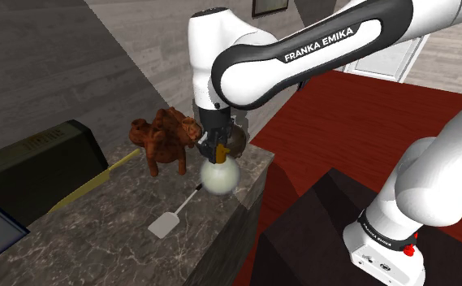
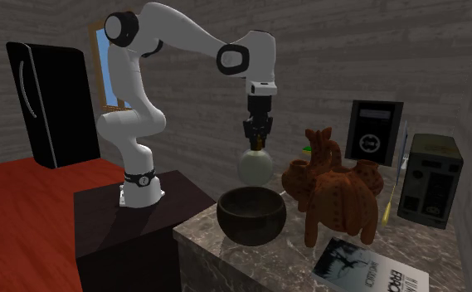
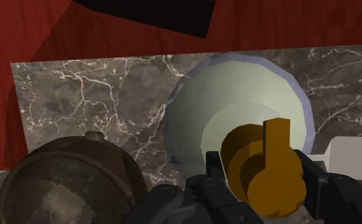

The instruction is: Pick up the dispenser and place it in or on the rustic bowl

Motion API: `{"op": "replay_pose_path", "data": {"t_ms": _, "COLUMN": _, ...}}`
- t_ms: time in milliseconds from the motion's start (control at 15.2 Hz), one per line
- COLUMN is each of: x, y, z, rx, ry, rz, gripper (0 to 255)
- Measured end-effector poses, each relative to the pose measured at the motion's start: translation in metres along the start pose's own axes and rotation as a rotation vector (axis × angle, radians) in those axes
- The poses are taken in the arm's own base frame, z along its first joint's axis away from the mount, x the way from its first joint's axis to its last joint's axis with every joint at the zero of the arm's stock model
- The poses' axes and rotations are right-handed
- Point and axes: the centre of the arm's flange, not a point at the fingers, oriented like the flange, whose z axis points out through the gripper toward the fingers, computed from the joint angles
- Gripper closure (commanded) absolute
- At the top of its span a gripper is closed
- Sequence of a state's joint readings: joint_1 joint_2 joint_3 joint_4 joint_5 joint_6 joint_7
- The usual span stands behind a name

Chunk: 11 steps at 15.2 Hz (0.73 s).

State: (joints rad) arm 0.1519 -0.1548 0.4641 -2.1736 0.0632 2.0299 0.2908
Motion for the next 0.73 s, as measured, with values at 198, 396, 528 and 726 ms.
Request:
{"op": "replay_pose_path", "data": {"t_ms": 198, "x": -0.001, "y": 0.000, "z": -0.016, "rx": 0.000, "ry": 0.000, "rz": 0.000, "gripper": 255}}
{"op": "replay_pose_path", "data": {"t_ms": 396, "x": 0.000, "y": 0.001, "z": -0.032, "rx": 0.000, "ry": 0.000, "rz": 0.000, "gripper": 255}}
{"op": "replay_pose_path", "data": {"t_ms": 528, "x": 0.000, "y": 0.002, "z": -0.042, "rx": 0.000, "ry": 0.000, "rz": 0.000, "gripper": 255}}
{"op": "replay_pose_path", "data": {"t_ms": 726, "x": 0.001, "y": 0.001, "z": -0.058, "rx": 0.000, "ry": 0.000, "rz": 0.000, "gripper": 255}}
